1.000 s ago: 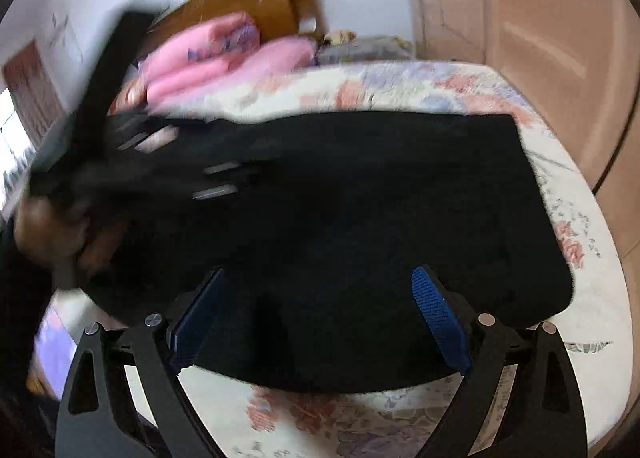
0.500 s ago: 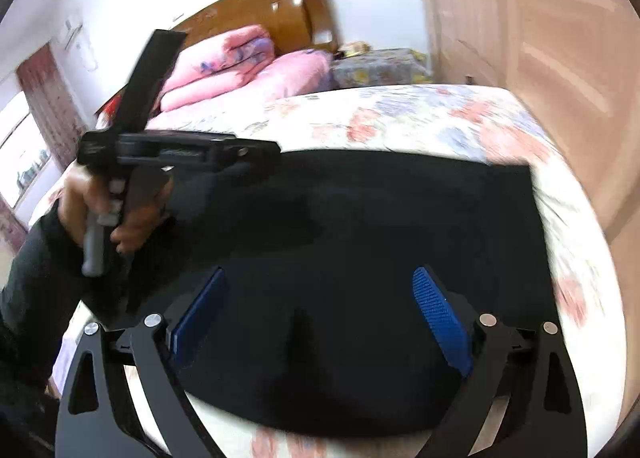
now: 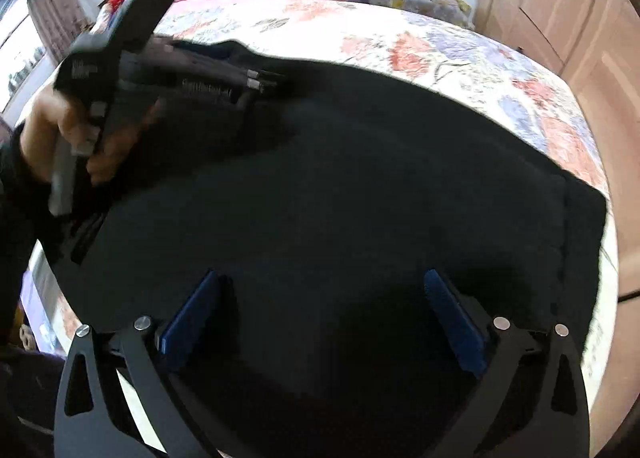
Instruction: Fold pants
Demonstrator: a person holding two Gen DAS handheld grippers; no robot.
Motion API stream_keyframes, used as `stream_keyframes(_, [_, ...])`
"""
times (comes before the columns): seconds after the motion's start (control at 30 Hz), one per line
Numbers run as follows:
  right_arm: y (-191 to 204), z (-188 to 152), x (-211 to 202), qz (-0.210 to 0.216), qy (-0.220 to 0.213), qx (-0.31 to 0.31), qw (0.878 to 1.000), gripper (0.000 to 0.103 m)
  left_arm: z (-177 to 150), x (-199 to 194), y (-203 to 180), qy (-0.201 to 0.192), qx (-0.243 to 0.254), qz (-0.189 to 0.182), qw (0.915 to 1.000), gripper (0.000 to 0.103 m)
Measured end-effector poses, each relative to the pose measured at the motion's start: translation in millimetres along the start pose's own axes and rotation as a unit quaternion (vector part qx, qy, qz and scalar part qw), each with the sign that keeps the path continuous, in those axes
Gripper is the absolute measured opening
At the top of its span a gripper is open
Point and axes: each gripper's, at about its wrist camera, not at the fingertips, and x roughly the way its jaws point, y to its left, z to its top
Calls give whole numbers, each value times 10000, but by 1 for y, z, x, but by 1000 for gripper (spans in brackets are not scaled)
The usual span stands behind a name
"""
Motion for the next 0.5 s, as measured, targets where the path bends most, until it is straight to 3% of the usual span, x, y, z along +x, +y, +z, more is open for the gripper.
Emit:
stream_keyframes(0.1, [2,26,2,-21,-495,169,9986,99,0,3,1,-6,-7,-16,10000,102])
stream_keyframes(0.23, [4,42,44,-395,34,132,9991,99,0,2,1,-4,-11,-16,10000,102])
stream_keyframes(0.37, [2,11,31,-346,59,-58,9994,99,0,2,1,-4,-10,-15,10000,102])
stream_keyframes(0.5, [0,-25,-5,-571,135,-68,9983,99,0,3,1,-1,-9,-11,10000,102])
